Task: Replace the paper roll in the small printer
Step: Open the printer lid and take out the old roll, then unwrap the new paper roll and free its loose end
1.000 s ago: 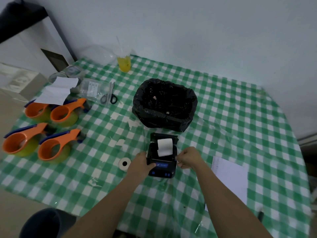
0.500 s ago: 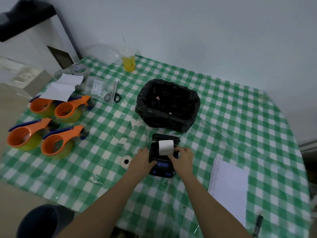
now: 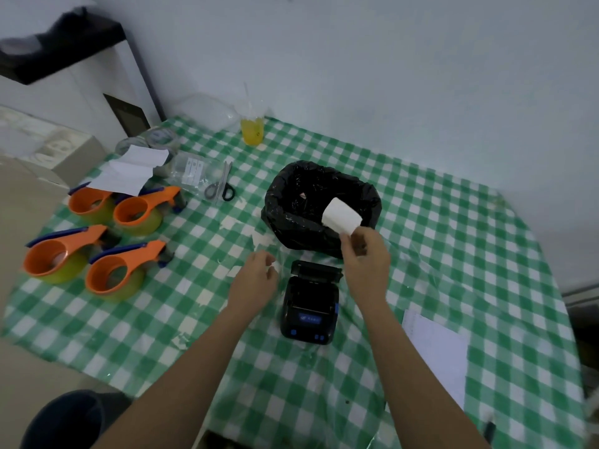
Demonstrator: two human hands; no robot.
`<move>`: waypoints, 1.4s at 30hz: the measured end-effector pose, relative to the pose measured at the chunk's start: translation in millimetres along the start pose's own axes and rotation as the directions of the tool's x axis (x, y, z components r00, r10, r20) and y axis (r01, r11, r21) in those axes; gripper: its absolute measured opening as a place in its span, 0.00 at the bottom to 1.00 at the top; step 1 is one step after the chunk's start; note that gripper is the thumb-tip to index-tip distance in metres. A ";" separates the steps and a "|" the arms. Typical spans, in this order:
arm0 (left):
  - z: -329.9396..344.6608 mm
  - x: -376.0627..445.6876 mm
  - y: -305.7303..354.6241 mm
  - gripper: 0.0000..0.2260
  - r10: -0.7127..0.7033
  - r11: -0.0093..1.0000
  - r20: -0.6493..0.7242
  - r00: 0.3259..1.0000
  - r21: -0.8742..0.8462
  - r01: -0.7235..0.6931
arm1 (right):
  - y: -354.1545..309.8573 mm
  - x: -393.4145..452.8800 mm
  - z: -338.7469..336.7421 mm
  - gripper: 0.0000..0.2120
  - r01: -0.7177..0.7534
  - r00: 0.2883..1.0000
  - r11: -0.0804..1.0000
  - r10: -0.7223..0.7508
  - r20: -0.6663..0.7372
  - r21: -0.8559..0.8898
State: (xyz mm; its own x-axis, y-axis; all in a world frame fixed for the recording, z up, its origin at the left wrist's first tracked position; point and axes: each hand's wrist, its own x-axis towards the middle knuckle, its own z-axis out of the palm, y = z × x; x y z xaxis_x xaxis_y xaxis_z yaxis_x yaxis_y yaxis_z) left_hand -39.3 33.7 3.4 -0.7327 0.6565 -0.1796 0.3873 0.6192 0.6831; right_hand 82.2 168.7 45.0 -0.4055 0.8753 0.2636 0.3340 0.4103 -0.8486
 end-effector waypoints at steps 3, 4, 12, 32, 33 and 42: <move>-7.4 2.8 -2.9 0.11 0.001 1.000 -0.027 1.000 -0.007 -0.001 | -10.1 41.8 12.8 0.06 0.014 1.000 0.996 -0.013 0.011 -0.091; -9.5 2.7 -5.2 0.11 0.000 1.000 -0.030 1.000 -0.007 -0.001 | -7.5 51.1 18.8 0.09 -0.039 0.995 0.990 0.050 0.083 -0.134; -20.7 -2.4 -46.3 0.19 -0.117 0.981 0.193 0.974 0.172 0.084 | 5.5 11.4 39.1 0.14 -0.103 0.914 0.978 0.165 0.370 -0.182; -37.6 -23.3 -27.8 0.16 0.045 0.936 0.270 0.962 -0.348 0.053 | -0.8 -51.2 33.5 0.10 -0.274 0.793 0.962 0.234 0.562 -0.015; -43.2 -24.6 -20.4 0.15 0.071 0.904 0.289 0.955 -0.424 0.062 | -5.5 -50.3 30.9 0.12 -0.353 0.763 0.934 0.260 0.591 0.045; -57.5 -26.3 17.4 0.17 0.182 0.759 0.290 0.940 -0.648 0.053 | -31.3 -43.7 11.0 0.09 -0.607 0.714 0.702 0.276 0.643 0.372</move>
State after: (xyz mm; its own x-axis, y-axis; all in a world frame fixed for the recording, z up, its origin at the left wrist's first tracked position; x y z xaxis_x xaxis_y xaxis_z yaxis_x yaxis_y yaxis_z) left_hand -45.5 2.4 60.7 -0.4556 0.8544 -0.2498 -0.1076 0.2257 0.9682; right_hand 80.1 114.8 55.0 -0.7446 0.5736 -0.3413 0.1637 -0.3387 -0.9265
